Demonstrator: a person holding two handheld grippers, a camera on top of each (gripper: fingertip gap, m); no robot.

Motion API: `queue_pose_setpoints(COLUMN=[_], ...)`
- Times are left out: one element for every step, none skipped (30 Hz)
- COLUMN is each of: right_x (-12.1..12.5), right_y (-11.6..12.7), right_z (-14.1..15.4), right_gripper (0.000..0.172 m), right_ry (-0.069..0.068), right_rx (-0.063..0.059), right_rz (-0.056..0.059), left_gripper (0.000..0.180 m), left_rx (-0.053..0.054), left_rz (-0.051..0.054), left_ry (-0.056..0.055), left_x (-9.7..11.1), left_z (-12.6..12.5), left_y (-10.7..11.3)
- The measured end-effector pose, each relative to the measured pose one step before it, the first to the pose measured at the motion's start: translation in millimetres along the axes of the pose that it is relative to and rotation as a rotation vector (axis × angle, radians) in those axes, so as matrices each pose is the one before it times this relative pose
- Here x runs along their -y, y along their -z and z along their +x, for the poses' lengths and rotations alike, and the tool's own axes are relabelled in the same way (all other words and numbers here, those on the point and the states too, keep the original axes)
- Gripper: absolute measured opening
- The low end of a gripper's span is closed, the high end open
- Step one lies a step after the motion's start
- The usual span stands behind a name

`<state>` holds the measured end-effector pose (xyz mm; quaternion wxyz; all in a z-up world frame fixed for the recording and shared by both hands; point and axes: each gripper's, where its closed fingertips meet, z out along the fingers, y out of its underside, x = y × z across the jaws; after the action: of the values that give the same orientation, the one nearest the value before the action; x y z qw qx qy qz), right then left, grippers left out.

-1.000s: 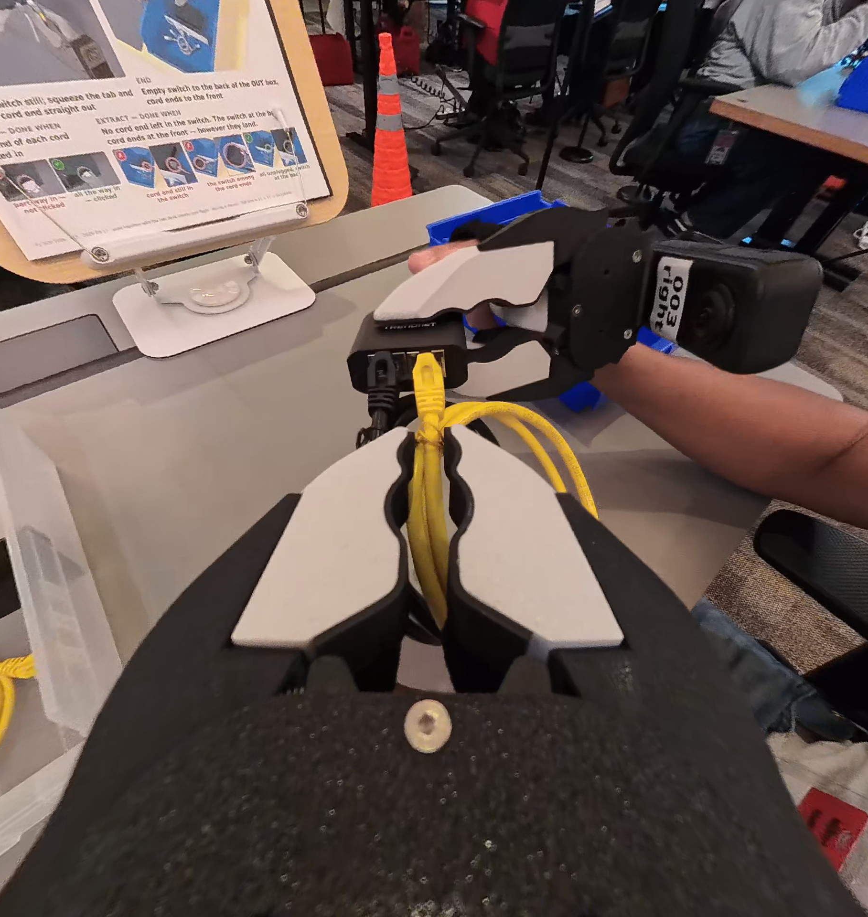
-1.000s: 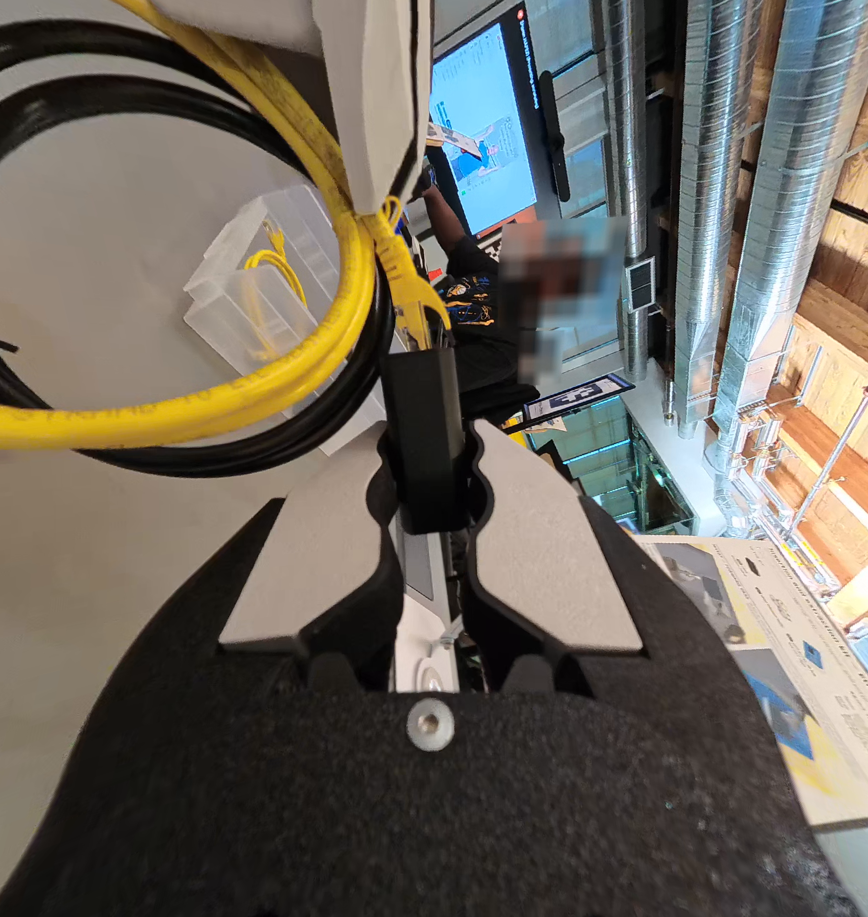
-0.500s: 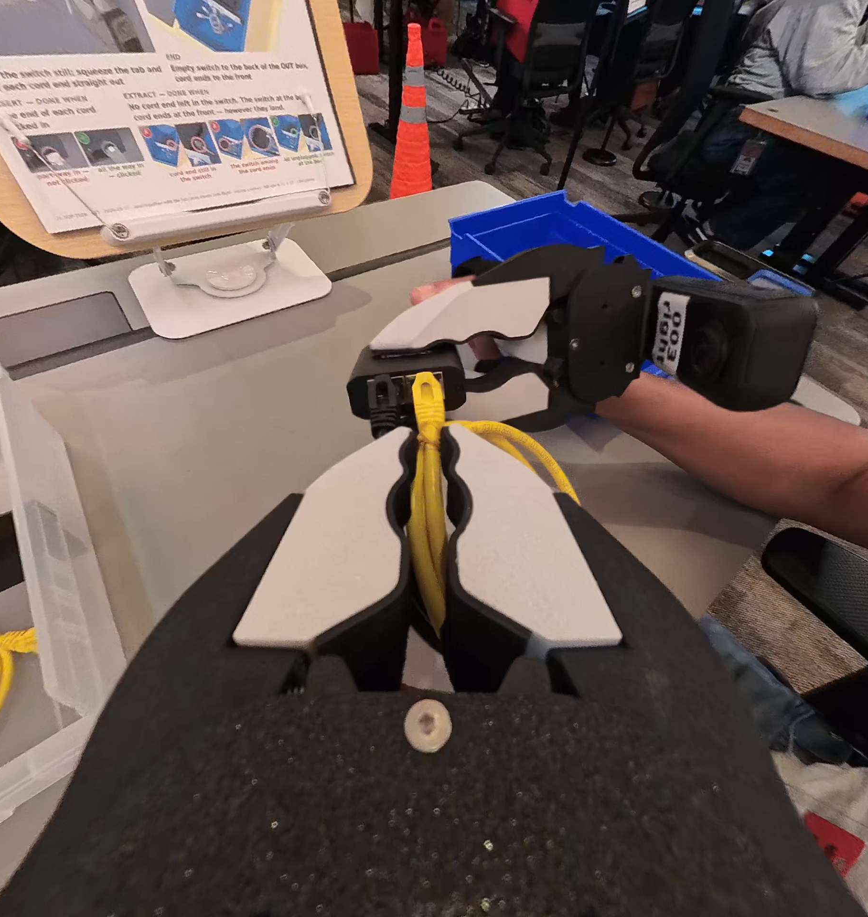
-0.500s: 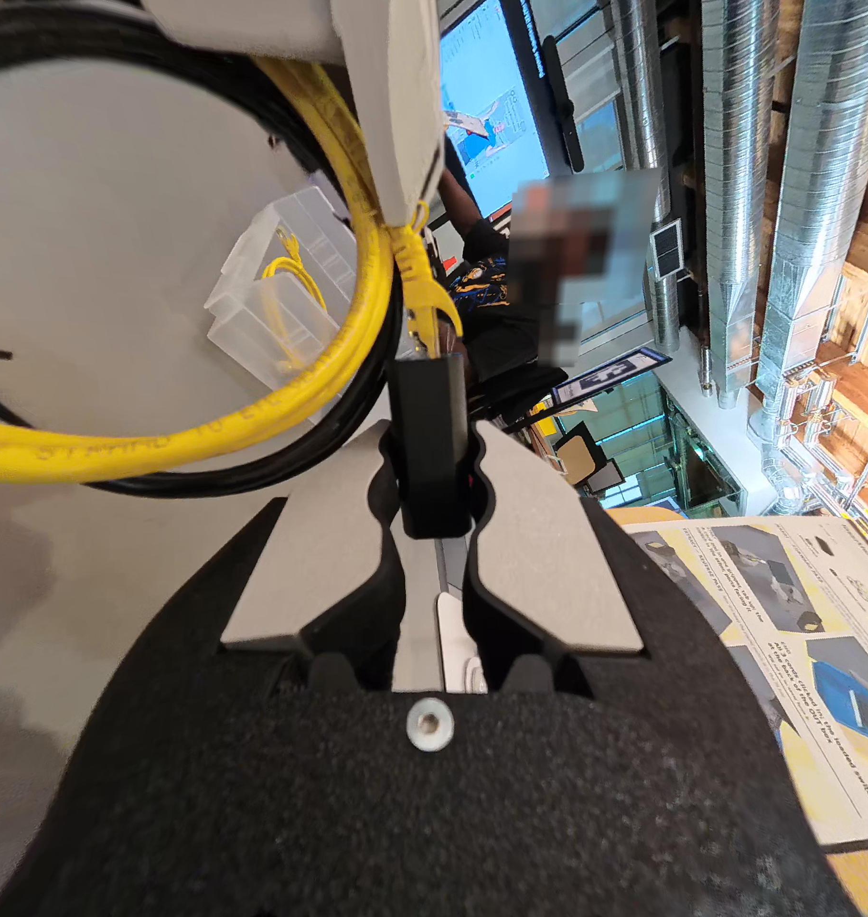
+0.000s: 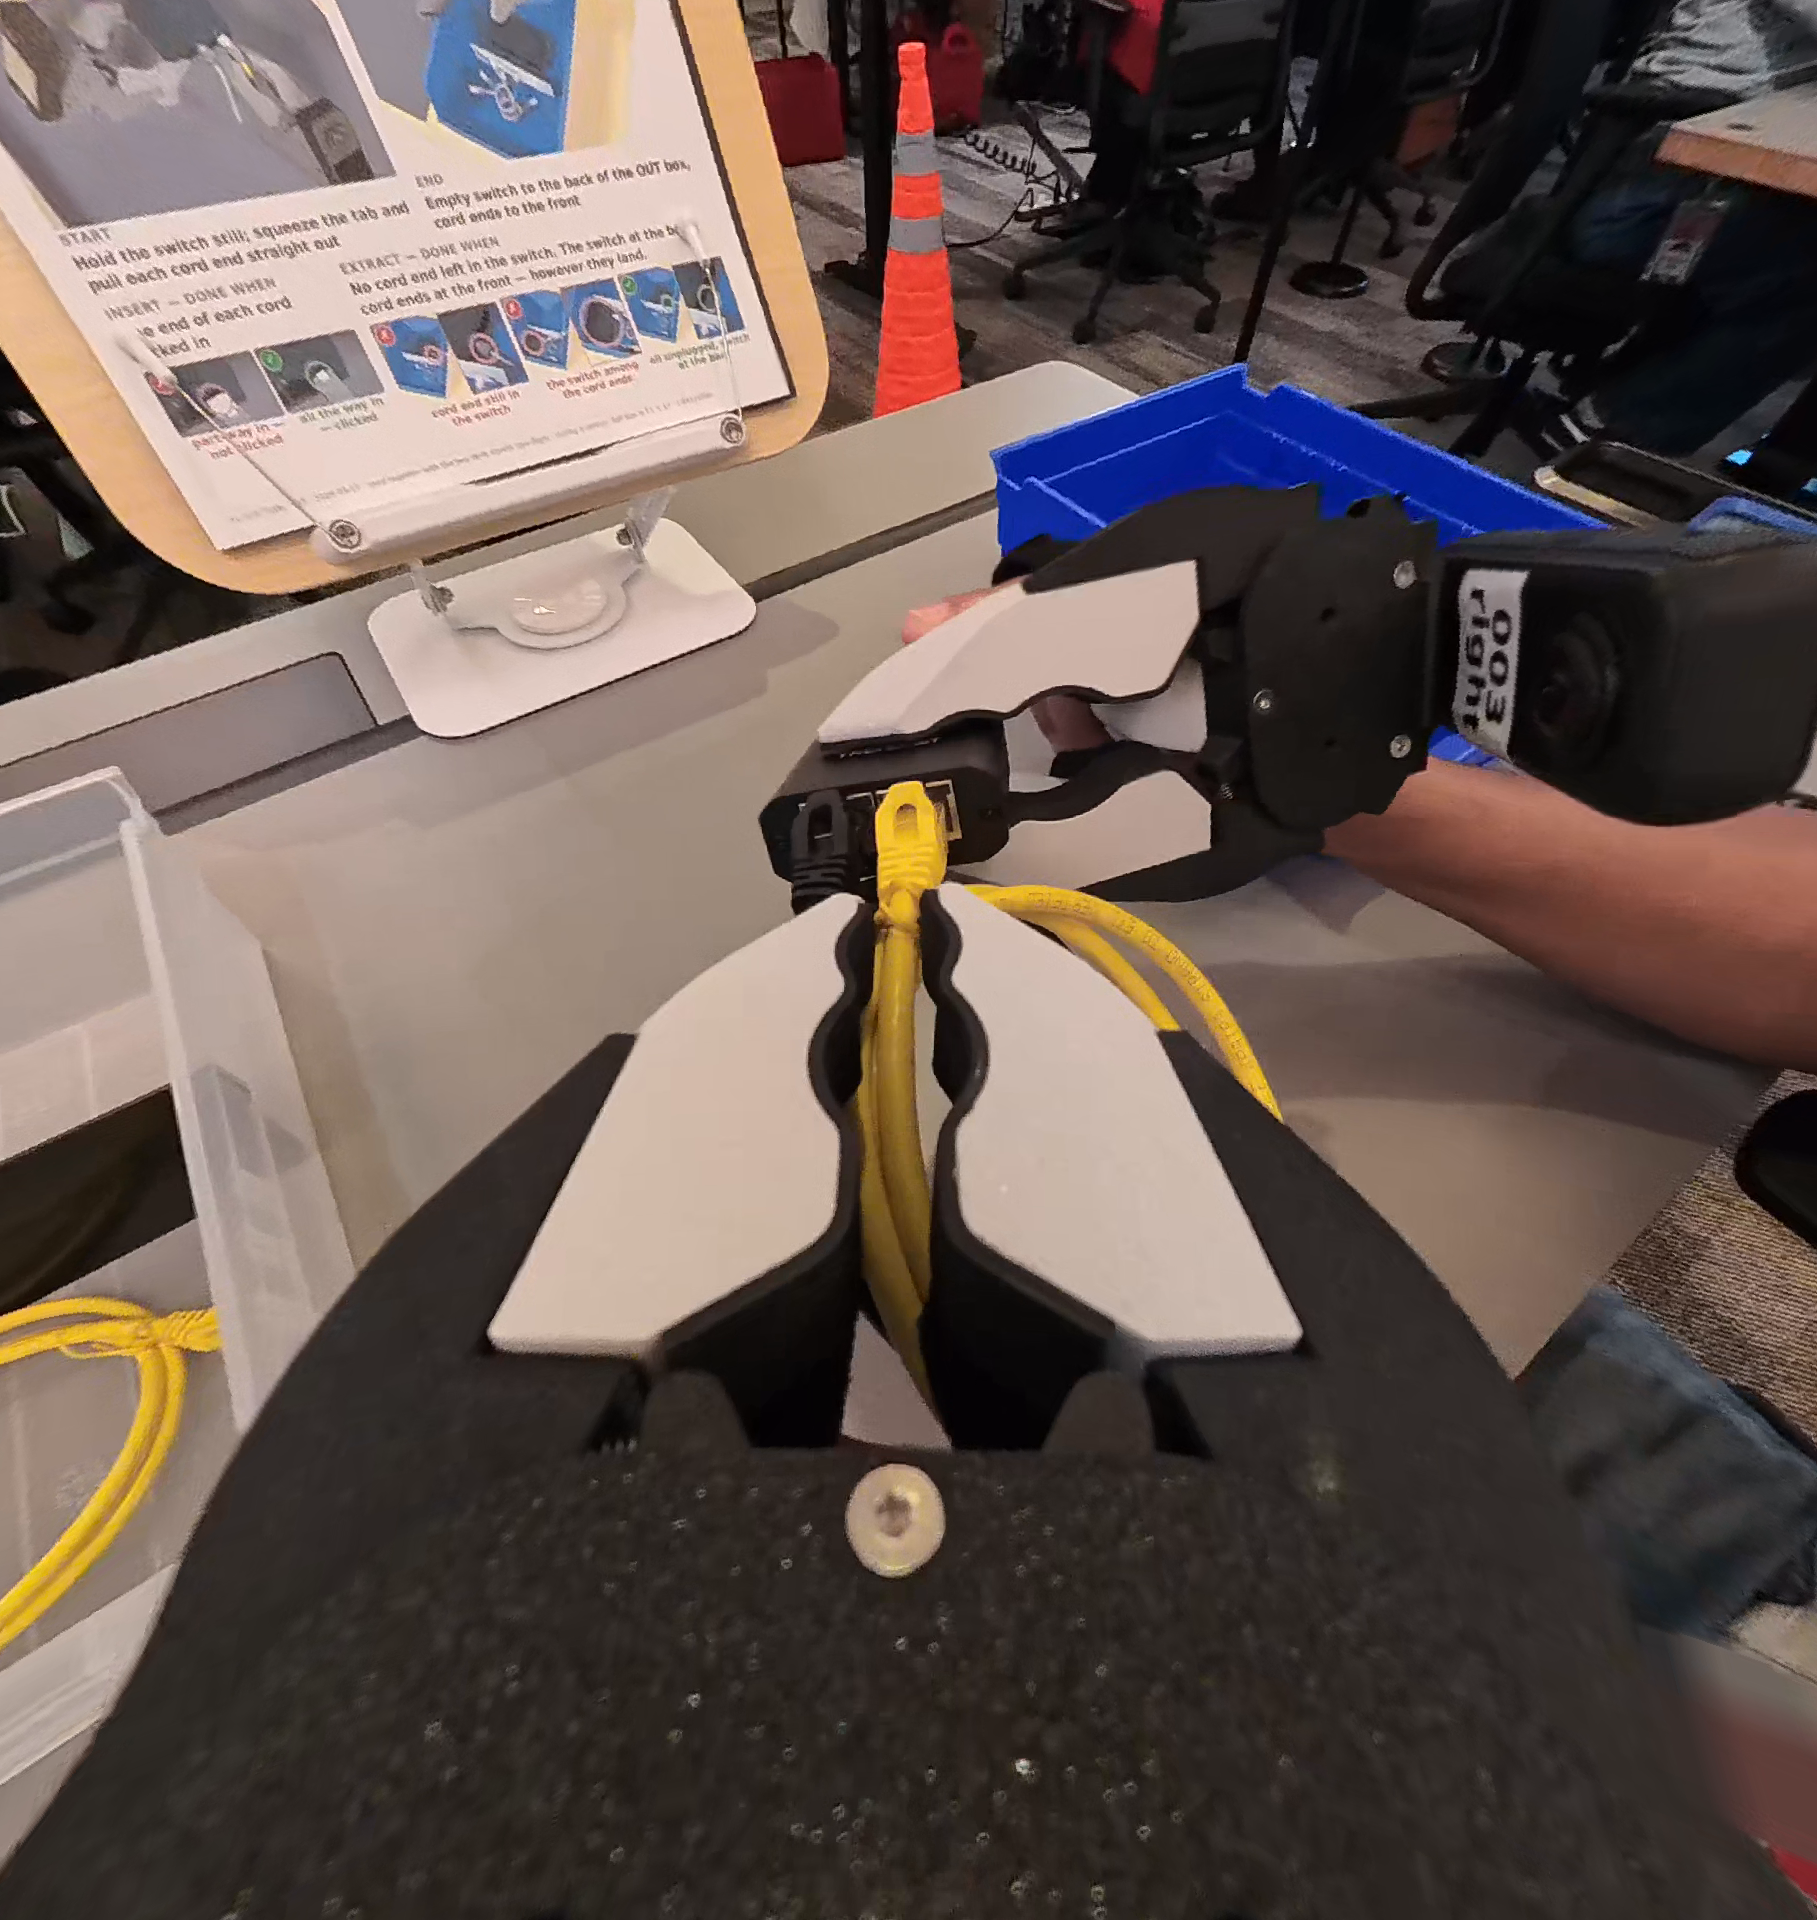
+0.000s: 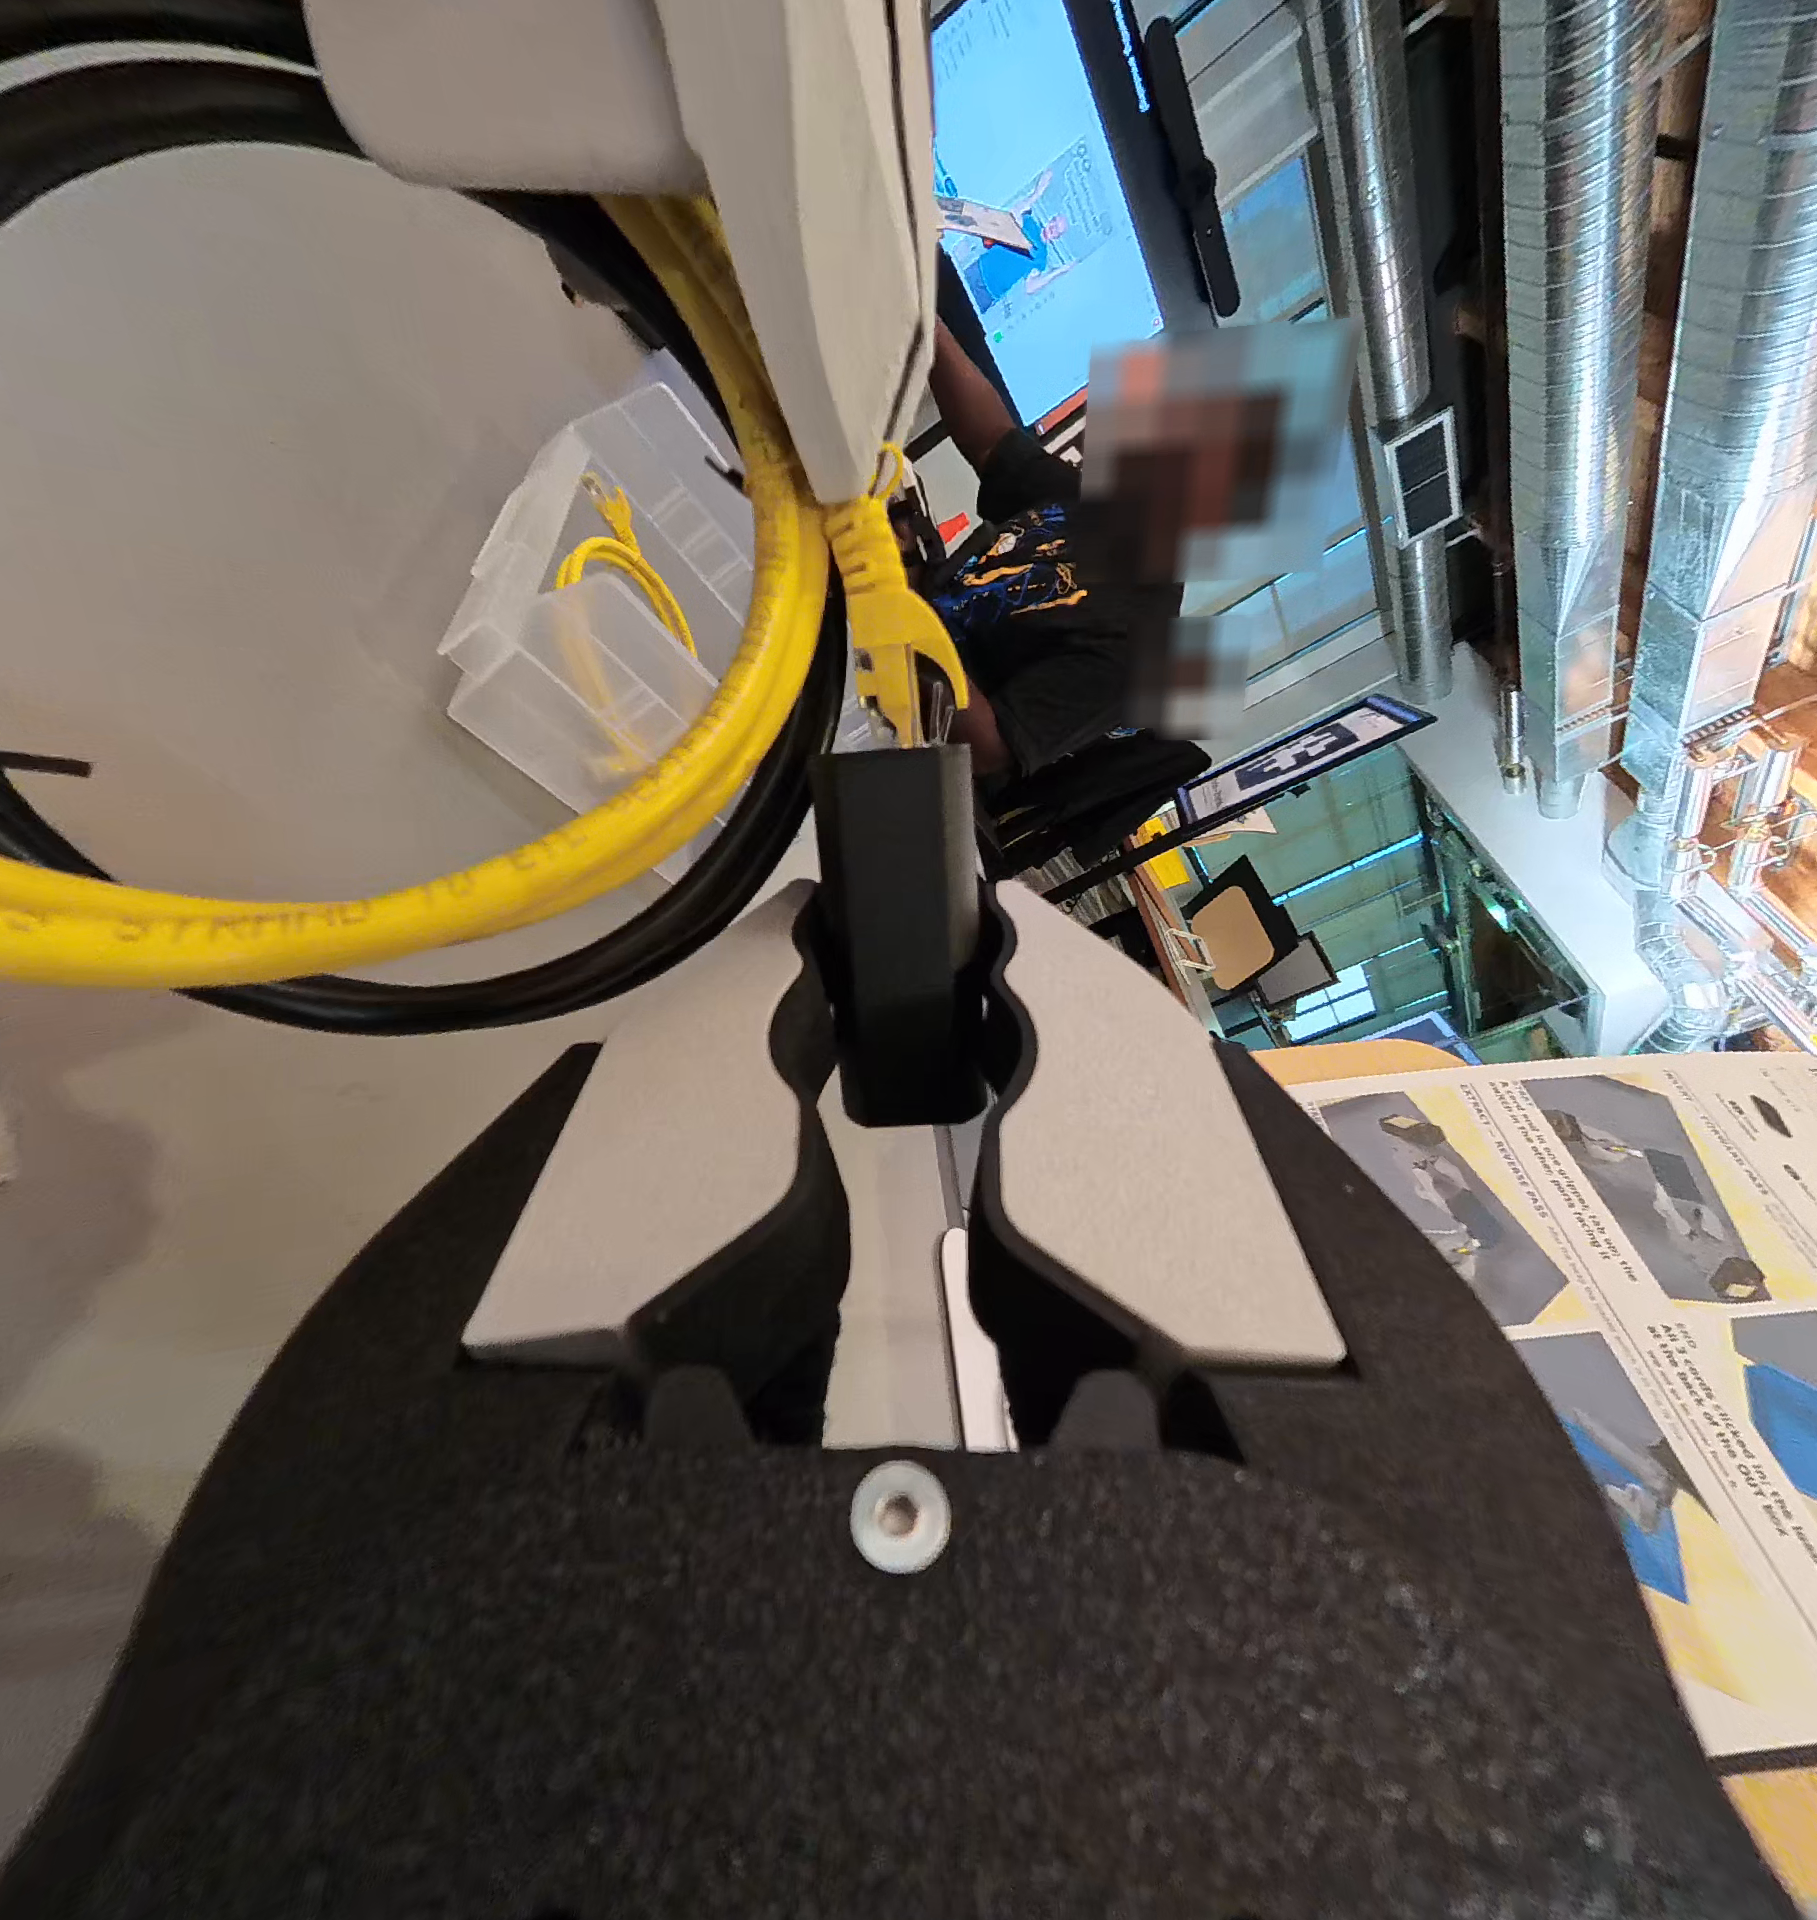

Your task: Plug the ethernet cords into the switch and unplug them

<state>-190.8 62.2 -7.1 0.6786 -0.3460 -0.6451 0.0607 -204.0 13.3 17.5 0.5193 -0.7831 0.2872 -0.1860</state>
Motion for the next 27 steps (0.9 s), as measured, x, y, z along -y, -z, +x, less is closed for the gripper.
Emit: queue_pose_setpoints(right_x=[-1.06, -1.33, -0.53, -0.45, 1.18, 0.39, 0.36, 0.38, 0.83, -0.02, -0.80, -1.50, -1.58, -1.53, -0.72, -0.54, -0.66, -0.65, -0.85, -0.86, -0.77, -0.76, -1.00, -1.28, -1.43, -1.55, -1.69], right_y=[-0.86, -1.16, -0.80, -0.59, -0.88, -1.72, -1.30, -0.13, 0.63, 0.45, 0.48, -0.04, -0.44, -0.67, -0.36, -0.31, -0.32, -0.16, -0.08, -0.01, 0.24, 0.28, 0.16, -0.04, 0.00, -0.21, -0.25], right_z=[-0.89, -2.17, -2.88, -1.78, -1.72, -2.22, -1.49, 0.91, 1.14, -0.15, 0.31, -0.39, -0.50, -1.03, -0.06, -0.73, -0.89, 0.13, -0.74, -0.80, 0.10, 0.48, -0.27, -0.50, -0.34, -0.76, -1.29], right_gripper=[0.023, 0.024, 0.023, 0.023, 0.023, 0.023, 0.023, 0.023, 0.023, 0.023, 0.023, 0.023, 0.023, 0.023, 0.023, 0.023, 0.023, 0.023, 0.023, 0.023, 0.023, 0.023, 0.024, 0.024, 0.024, 0.024, 0.024], right_ry=[0.0100, 0.0005, 0.0005, 0.0056, 0.0017, -0.0028, 0.0013, 0.0042, -0.0068, -0.0112, 0.0133, 0.0187, 0.0117, 0.0007, -0.0005, -0.0061, -0.0028, 0.0066, 0.0073, 0.0035, -0.0003, 0.0011, 0.0070, 0.0137, 0.0136, 0.0141, 0.0101], right_rx=[-0.0067, 0.0059, 0.0118, 0.0039, 0.0039, 0.0107, 0.0062, -0.0090, -0.0040, 0.0114, -0.0012, -0.0003, 0.0002, 0.0021, -0.0059, 0.0042, 0.0073, -0.0033, 0.0031, 0.0065, 0.0006, -0.0010, 0.0039, 0.0029, 0.0011, 0.0033, 0.0067], right_rz=[-0.0062, -0.0062, 0.0014, 0.0001, 0.0020, -0.0078, -0.0032, 0.0003, 0.0070, 0.0018, -0.0056, -0.0131, -0.0100, -0.0061, 0.0001, 0.0019, -0.0009, -0.0037, -0.0049, -0.0036, -0.0014, 0.0000, -0.0038, -0.0093, -0.0118, -0.0107, -0.0112], left_gripper=[0.008, 0.008, 0.008, 0.008, 0.008, 0.007, 0.007, 0.007, 0.007, 0.007, 0.007, 0.007, 0.007, 0.007, 0.007, 0.007, 0.007, 0.007, 0.007, 0.007, 0.008, 0.008, 0.008, 0.008, 0.008, 0.008, 0.009], left_rx=[0.0053, -0.0026, -0.0088, -0.0191, -0.0126, 0.0074, 0.0091, -0.0035, -0.0040, -0.0038, 0.0021, 0.0048, 0.0073, 0.0045, -0.0034, -0.0028, -0.0016, -0.0036, -0.0013, -0.0005, -0.0032, -0.0039, -0.0053, -0.0073, -0.0053, -0.0046, -0.0034], left_rz=[-0.0080, -0.0113, -0.0069, -0.0073, 0.0009, 0.0032, -0.0079, -0.0049, 0.0010, -0.0037, -0.0042, -0.0054, -0.0099, -0.0047, -0.0011, -0.0041, -0.0013, -0.0028, -0.0082, -0.0042, -0.0032, -0.0080, -0.0084, -0.0082, -0.0087, -0.0108, -0.0076], left_ry=[-0.0068, -0.0056, -0.0003, -0.0020, 0.0046, -0.0107, -0.0153, 0.0075, 0.0110, -0.0003, -0.0012, -0.0043, -0.0095, -0.0044, 0.0037, 0.0025, 0.0021, 0.0018, -0.0014, 0.0013, 0.0050, 0.0039, 0.0053, 0.0069, 0.0034, 0.0028, 0.0063], left_x=[-2.12, -2.37, -1.48, -1.13, 0.29, 0.77, 0.03, 0.71, 0.86, -0.40, -1.29, -1.99, -2.19, -1.06, -0.28, -0.76, -0.78, -1.24, -1.58, -1.21, -1.29, -1.83, -2.05, -2.27, -2.42, -2.71, -2.30], left_z=[-0.06, 1.24, 2.15, 3.65, 2.89, 0.81, -0.84, -1.88, -2.50, -1.13, -0.61, 0.13, -0.25, -0.81, -0.44, -0.62, -0.81, -0.43, -0.93, -1.78, -1.80, -2.11, -1.83, -1.46, -1.57, -1.57, -1.92], left_y=[-1.18, -1.32, -0.84, -0.91, -0.15, 0.23, 0.52, 0.82, 0.76, -0.18, -0.70, -1.28, -1.22, -0.99, -0.62, -0.45, -0.53, -0.56, -0.62, -0.65, -0.79, -0.99, -1.22, -1.54, -1.71, -2.07, -2.02])
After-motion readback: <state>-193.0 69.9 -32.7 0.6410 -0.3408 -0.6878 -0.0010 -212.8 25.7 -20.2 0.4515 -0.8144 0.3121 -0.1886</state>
